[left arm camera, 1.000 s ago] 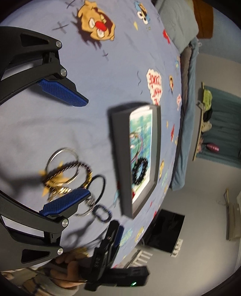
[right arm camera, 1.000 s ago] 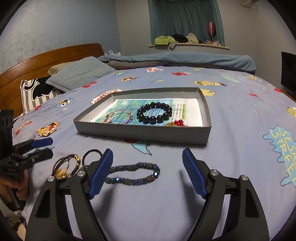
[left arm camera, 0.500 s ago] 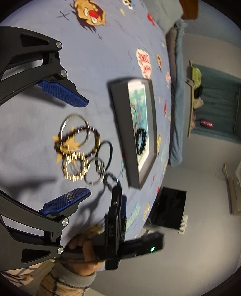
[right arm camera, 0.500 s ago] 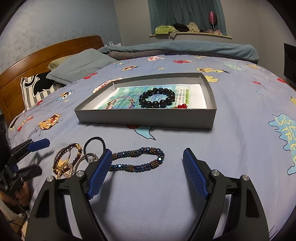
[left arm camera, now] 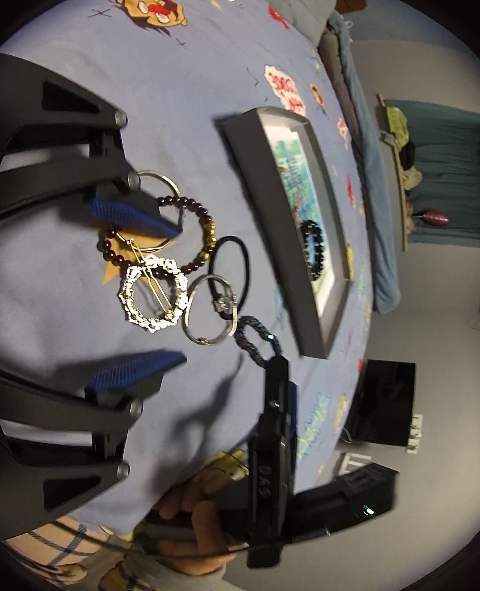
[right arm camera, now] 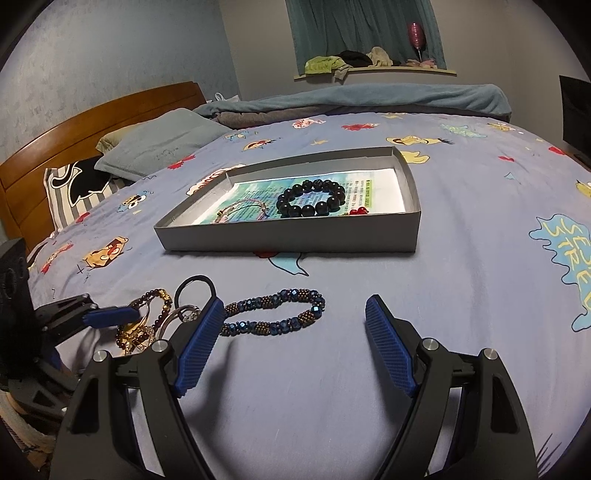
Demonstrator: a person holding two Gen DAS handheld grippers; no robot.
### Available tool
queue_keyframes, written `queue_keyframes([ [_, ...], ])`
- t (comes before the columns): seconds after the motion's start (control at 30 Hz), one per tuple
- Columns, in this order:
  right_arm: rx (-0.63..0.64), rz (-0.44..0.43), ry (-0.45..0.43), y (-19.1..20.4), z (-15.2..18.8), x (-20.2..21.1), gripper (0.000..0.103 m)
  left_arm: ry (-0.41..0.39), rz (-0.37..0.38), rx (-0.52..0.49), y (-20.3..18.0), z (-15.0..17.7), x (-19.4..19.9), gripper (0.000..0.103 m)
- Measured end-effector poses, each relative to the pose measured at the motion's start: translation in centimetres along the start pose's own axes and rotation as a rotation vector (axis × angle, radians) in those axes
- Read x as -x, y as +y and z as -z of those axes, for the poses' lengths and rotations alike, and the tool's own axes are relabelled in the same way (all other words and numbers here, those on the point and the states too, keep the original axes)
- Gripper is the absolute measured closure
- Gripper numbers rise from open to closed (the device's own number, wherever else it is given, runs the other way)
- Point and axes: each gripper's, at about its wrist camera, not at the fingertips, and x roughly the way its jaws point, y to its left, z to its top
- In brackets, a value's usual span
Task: Organize jewelry
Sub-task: 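Grasp the gold bead bangle from the pile with the left tool, then grasp the blue beaded bracelet with the right tool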
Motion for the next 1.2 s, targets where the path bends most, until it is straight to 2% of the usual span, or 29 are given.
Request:
queue_keyframes([
  [0.03,0.0,0.0,0.002,0.0,0.0,0.0,0.025,0.008,-0.005,0.003,0.1,0.0,-0.2,0.059],
  [0.07,0.002,-0.001,0.006,0.0,0.0,-0.1,0.025,0.008,0.0,0.008,0.1,0.0,-0.2,0.061],
  [0.3,0.007,-0.01,0.044,0.2,-0.1,-0.9,0.025,-0.068,0.031,0.045,0.9,0.4,1.2,0.061],
  [0.4,0.003,-0.012,0.077,0.1,-0.4,-1.8,0.025,-0.11,0.031,0.107,2.1,0.6,1.9,0.061],
  [0.6,-0.006,-0.009,0.132,0.1,-0.8,-3.4,0.026,-0.118,0.038,0.152,2.8,0.7,2.1,0.061],
  [0.63,-0.003,-0.012,0.138,0.2,-0.8,-3.6,0.029,-0.115,0.037,0.15,2.8,0.7,2.1,0.061],
  [0.67,-0.002,-0.011,0.14,0.2,-0.7,-3.6,0.039,-0.112,0.037,0.149,2.8,0.7,2.0,0.061],
  [0.8,-0.012,-0.018,0.124,0.0,-0.6,-3.3,0.062,-0.111,0.037,0.156,2.9,0.7,2.0,0.061],
  [0.93,-0.014,-0.024,0.096,0.0,-0.4,-2.6,0.093,-0.113,0.035,0.16,3.0,0.7,2.0,0.061],
  [0.97,-0.012,-0.025,0.087,0.1,-0.3,-2.4,0.096,-0.114,0.034,0.162,3.0,0.7,2.0,0.061],
  [1.1,-0.014,-0.021,0.065,0.2,-0.2,-1.8,0.096,-0.115,0.032,0.174,3.3,0.7,2.0,0.061],
  [1.2,-0.027,-0.019,0.079,0.2,-0.1,-1.8,0.096,-0.115,0.031,0.176,3.4,0.8,2.0,0.061],
])
